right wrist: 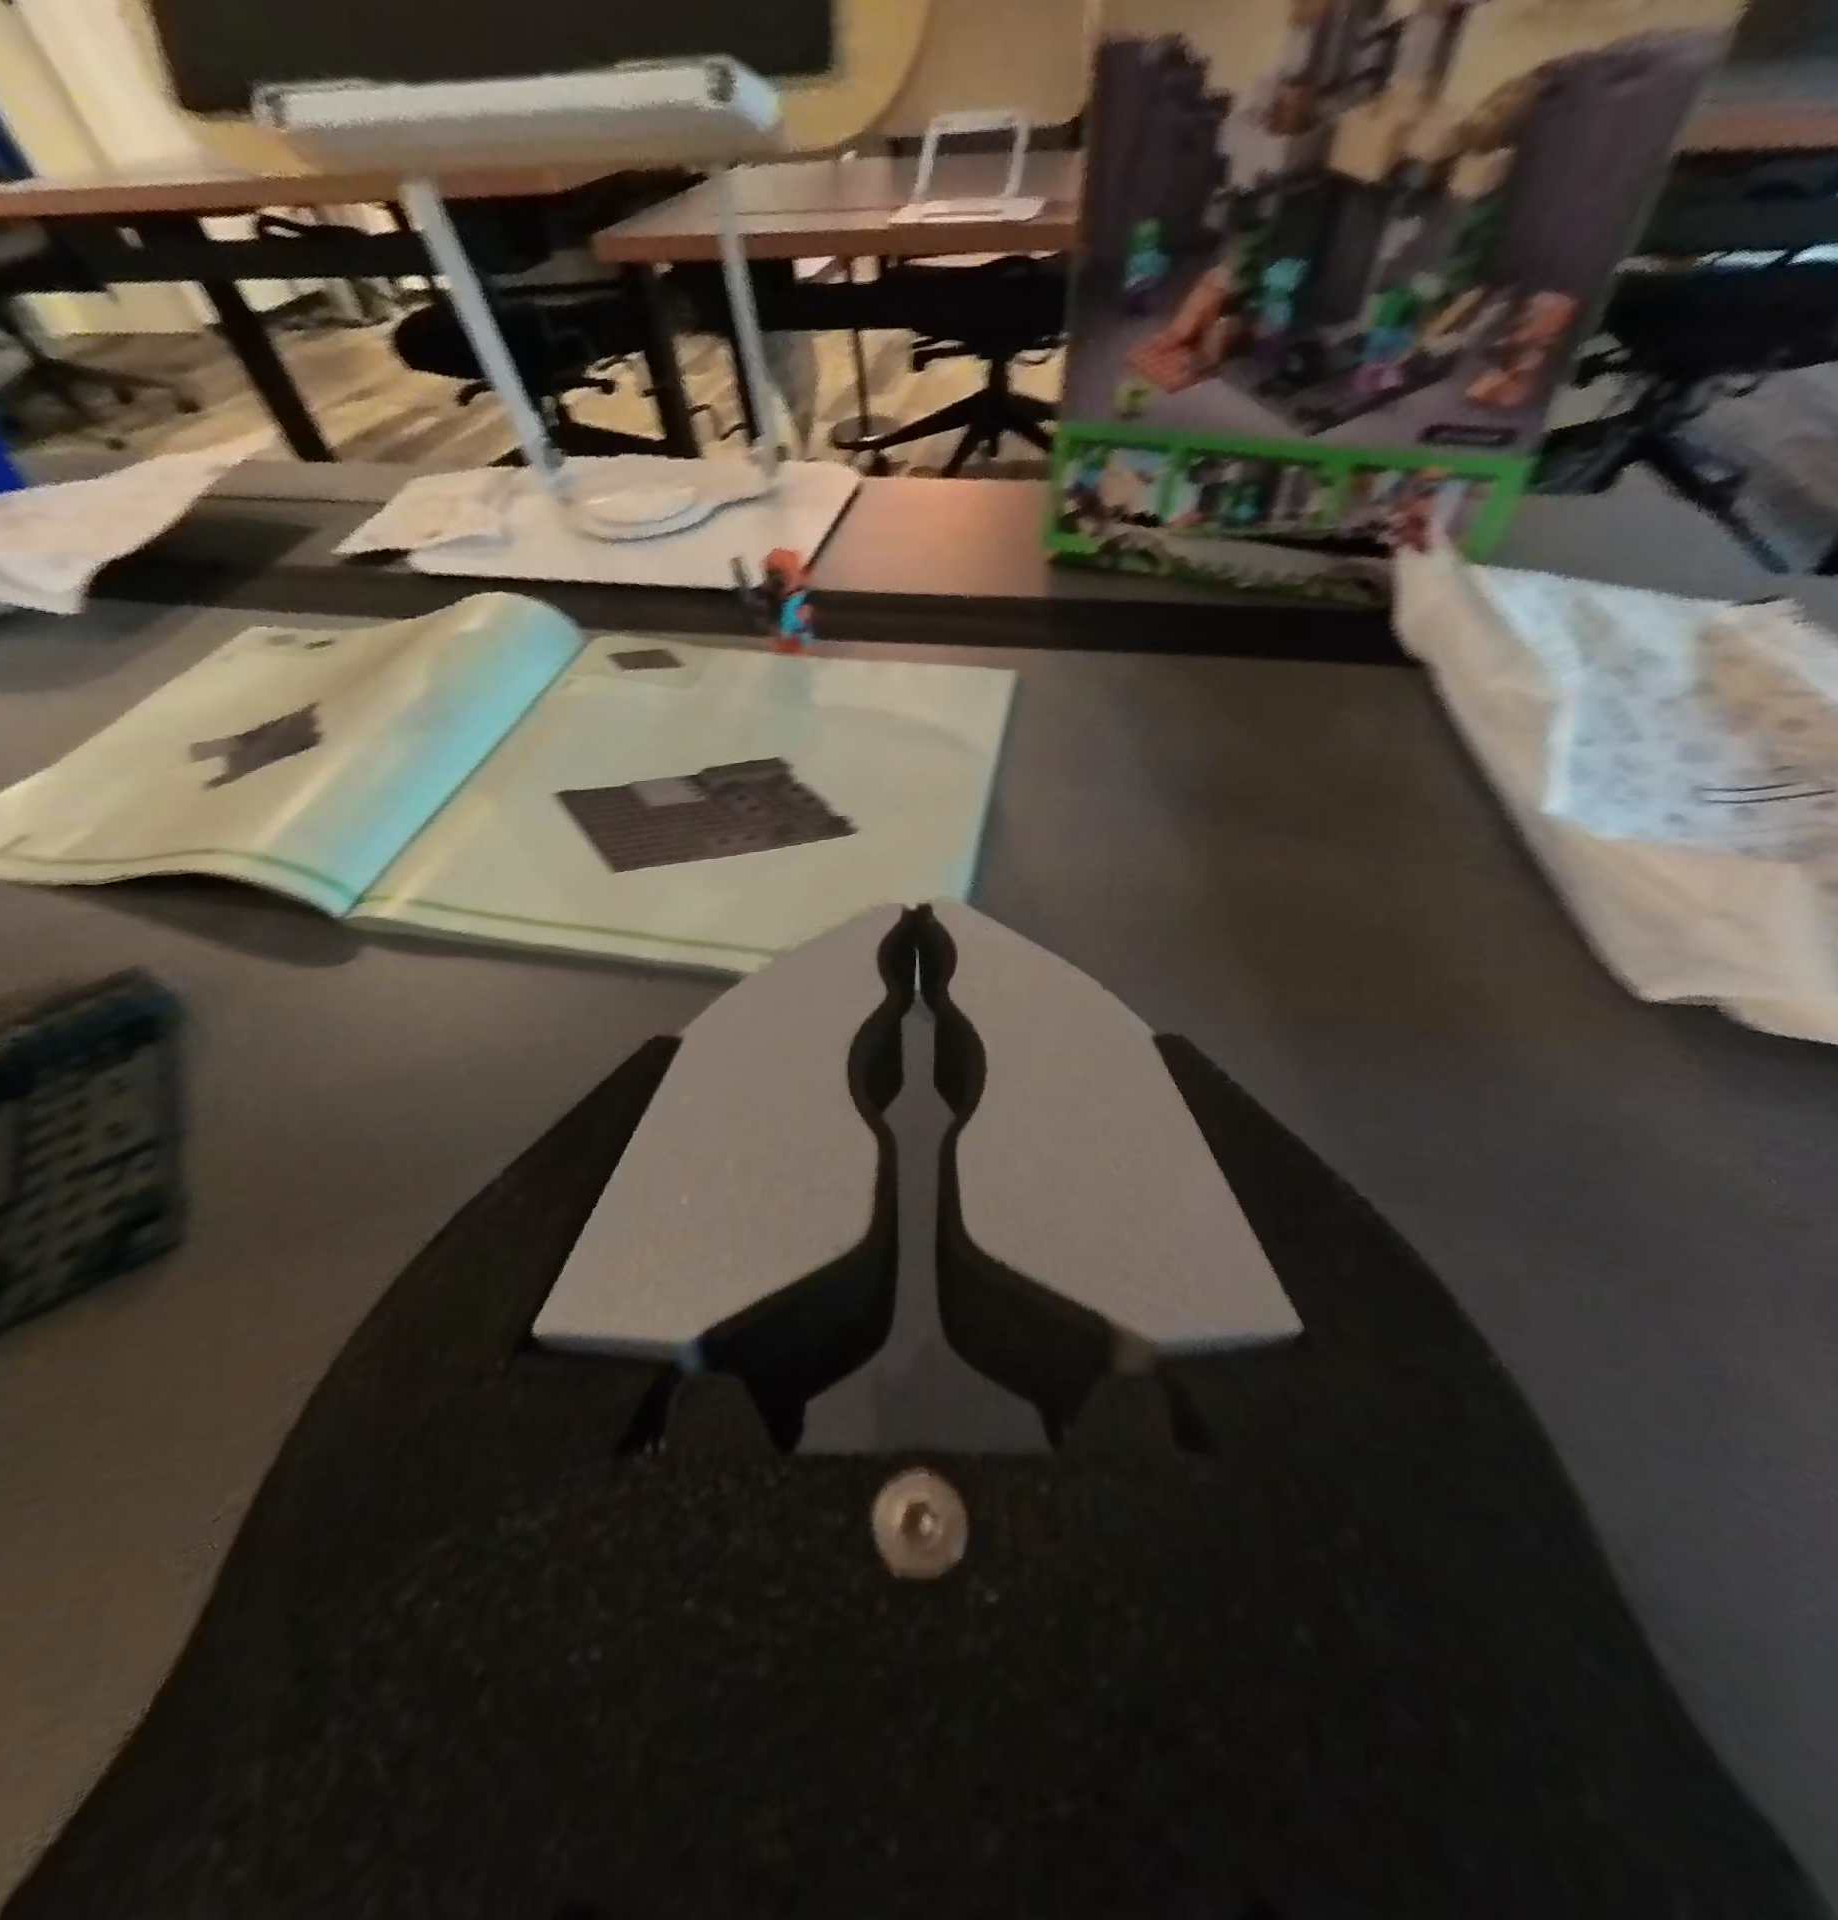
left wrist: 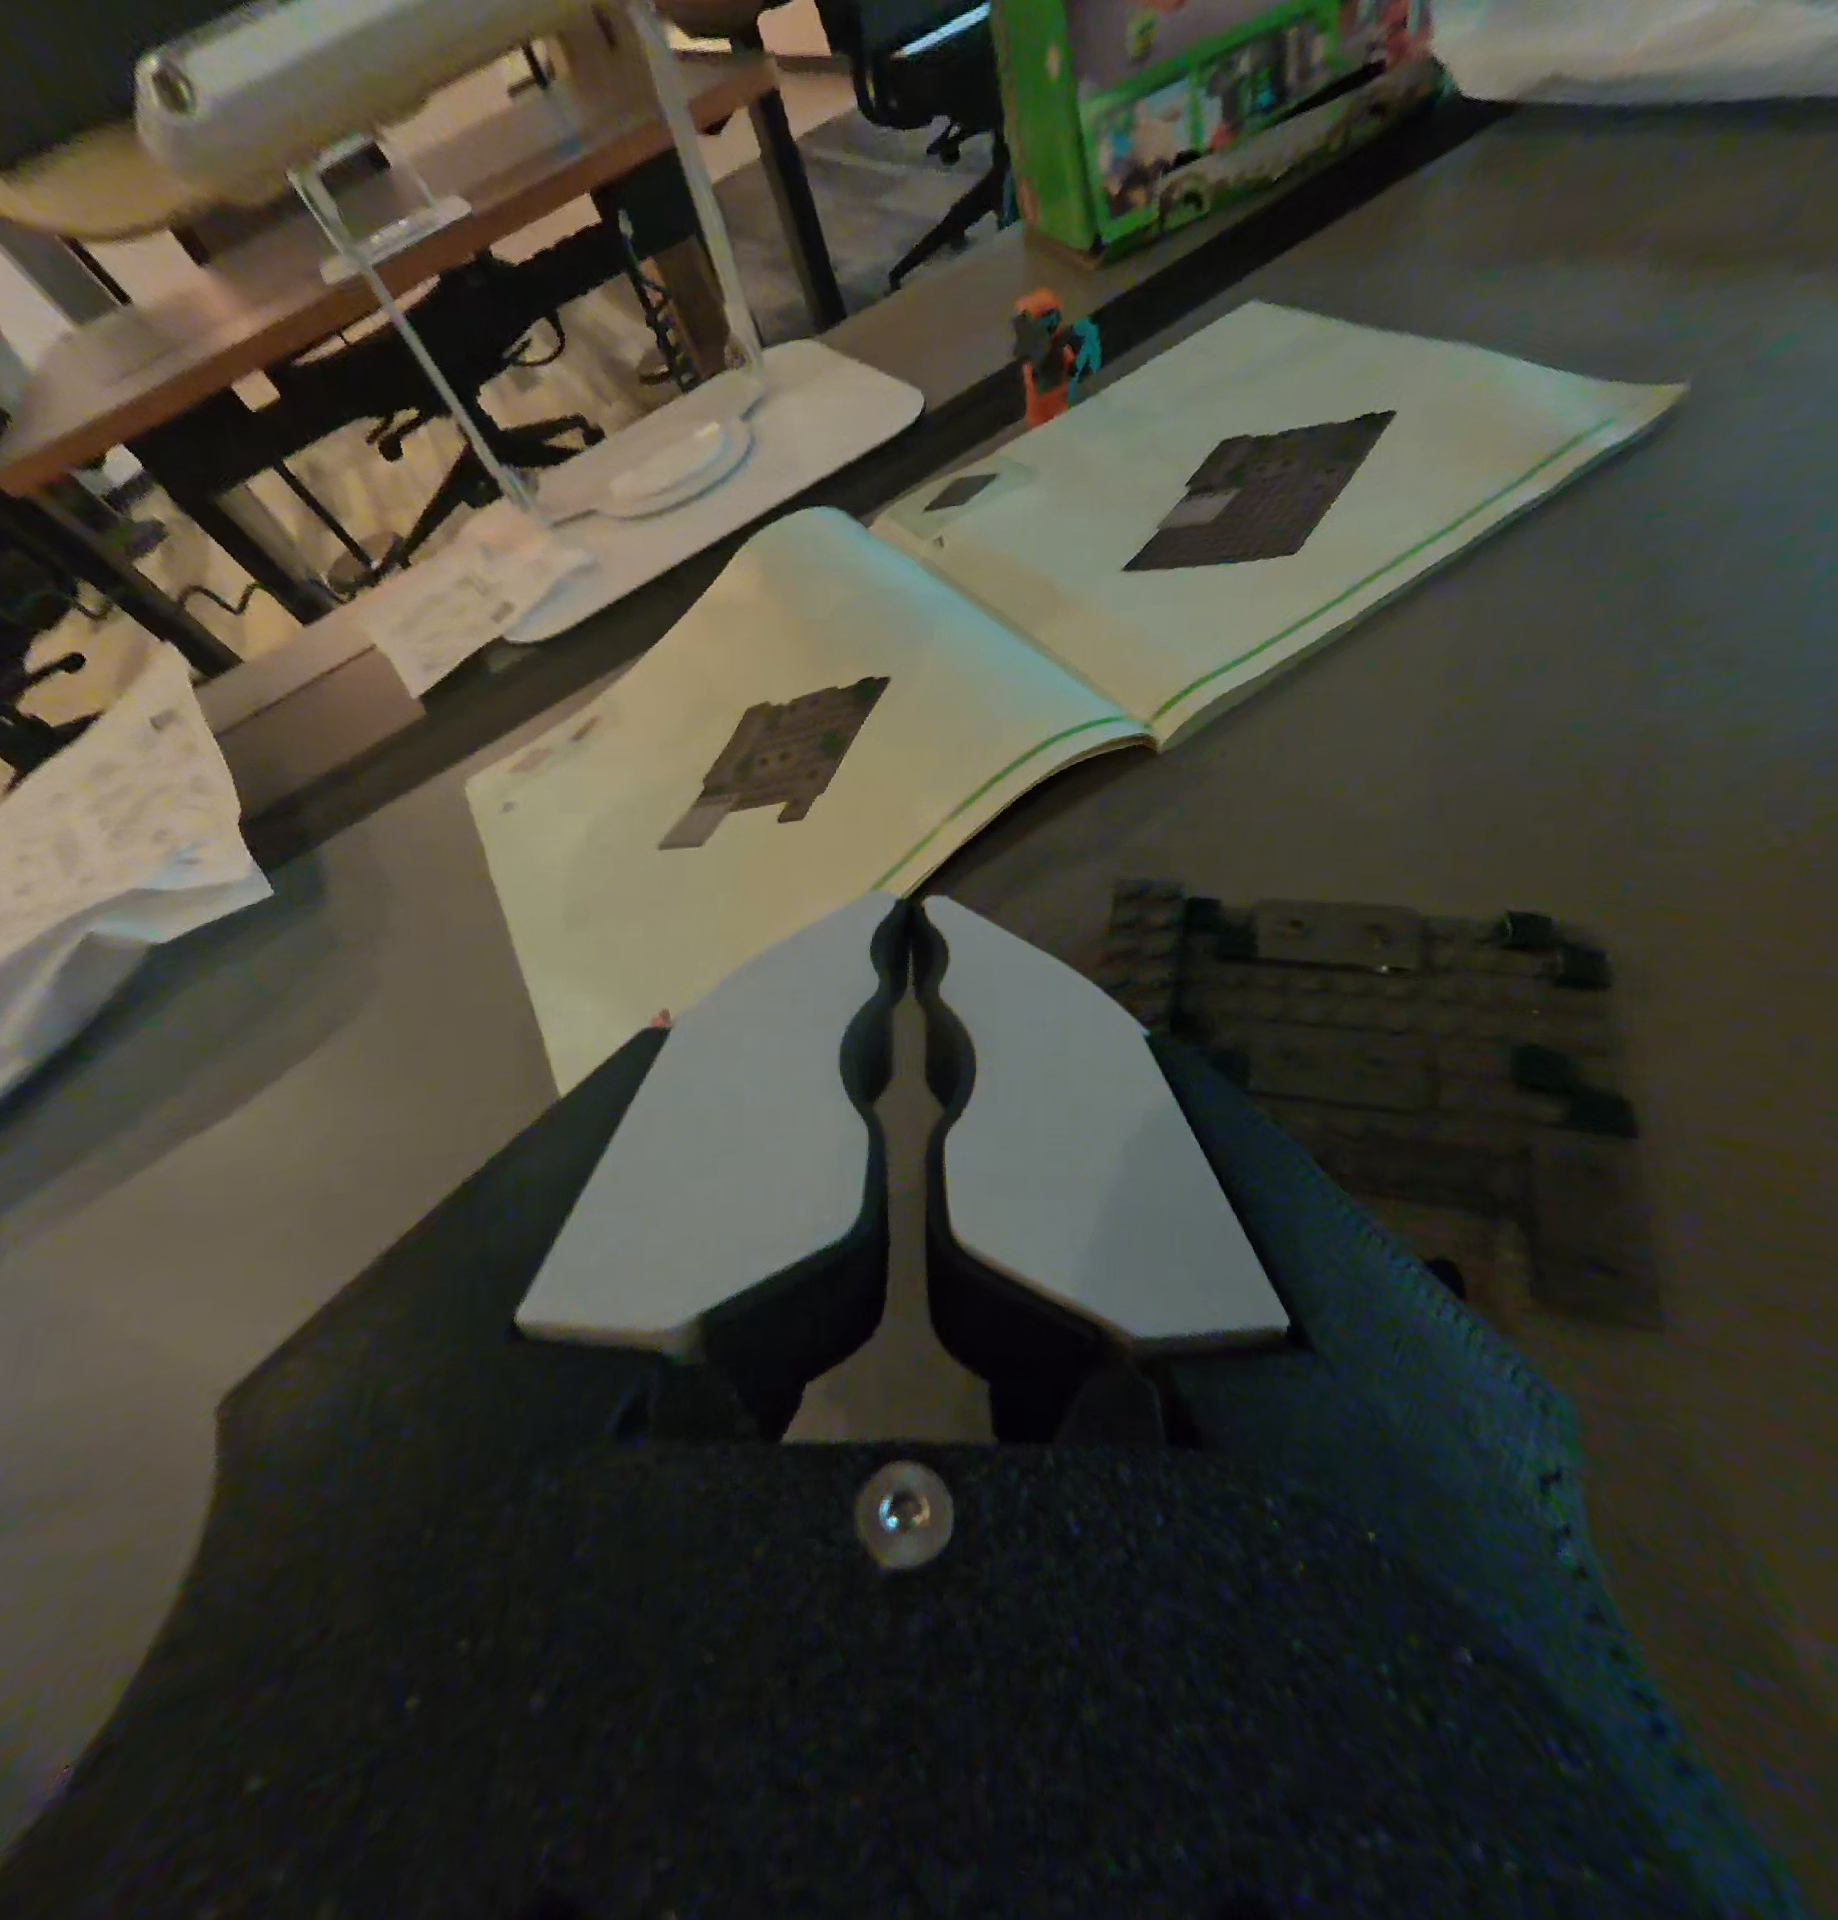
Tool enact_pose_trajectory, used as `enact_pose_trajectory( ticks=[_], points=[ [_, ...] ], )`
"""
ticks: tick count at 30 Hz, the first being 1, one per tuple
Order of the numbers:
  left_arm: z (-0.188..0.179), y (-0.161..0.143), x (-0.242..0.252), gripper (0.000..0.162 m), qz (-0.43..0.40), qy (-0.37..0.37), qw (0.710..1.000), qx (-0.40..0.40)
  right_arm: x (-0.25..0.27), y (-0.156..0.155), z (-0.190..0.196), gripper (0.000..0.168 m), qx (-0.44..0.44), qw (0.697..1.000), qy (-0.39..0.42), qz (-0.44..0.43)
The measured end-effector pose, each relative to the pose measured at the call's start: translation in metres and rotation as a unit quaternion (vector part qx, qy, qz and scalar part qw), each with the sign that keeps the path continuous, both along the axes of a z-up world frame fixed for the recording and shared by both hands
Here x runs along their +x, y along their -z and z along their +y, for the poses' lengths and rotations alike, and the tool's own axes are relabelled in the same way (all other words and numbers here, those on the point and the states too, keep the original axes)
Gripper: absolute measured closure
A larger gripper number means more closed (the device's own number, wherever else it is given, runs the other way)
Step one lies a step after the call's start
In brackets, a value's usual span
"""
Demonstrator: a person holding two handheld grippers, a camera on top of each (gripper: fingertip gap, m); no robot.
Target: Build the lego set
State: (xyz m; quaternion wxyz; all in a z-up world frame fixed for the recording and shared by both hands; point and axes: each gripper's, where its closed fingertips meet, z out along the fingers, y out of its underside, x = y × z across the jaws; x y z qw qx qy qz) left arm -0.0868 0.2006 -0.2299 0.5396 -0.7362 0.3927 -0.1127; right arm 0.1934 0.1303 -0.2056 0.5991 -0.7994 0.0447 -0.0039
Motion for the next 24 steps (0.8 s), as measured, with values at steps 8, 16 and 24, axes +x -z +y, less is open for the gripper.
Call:
enact_pose_trajectory(
  ticks=[8, 16, 24],
  points=[
    [-0.003, 0.005, 0.003, 0.162, 0.004, 0.009, 1.000, -0.001, 0.021, -0.008, -0.005, 0.168, 0.012, 0.999, 0.041, -0.014],
    [-0.007, 0.001, 0.004, 0.160, -0.005, 0.018, 1.000, 0.001, 0.025, -0.005, -0.005, 0.168, 0.010, 0.999, 0.047, -0.016],
    [-0.007, 0.002, 0.003, 0.162, -0.005, 0.015, 1.000, 0.001, 0.016, -0.002, 0.000, 0.168, 0.007, 0.999, 0.029, -0.017]
  ],
)
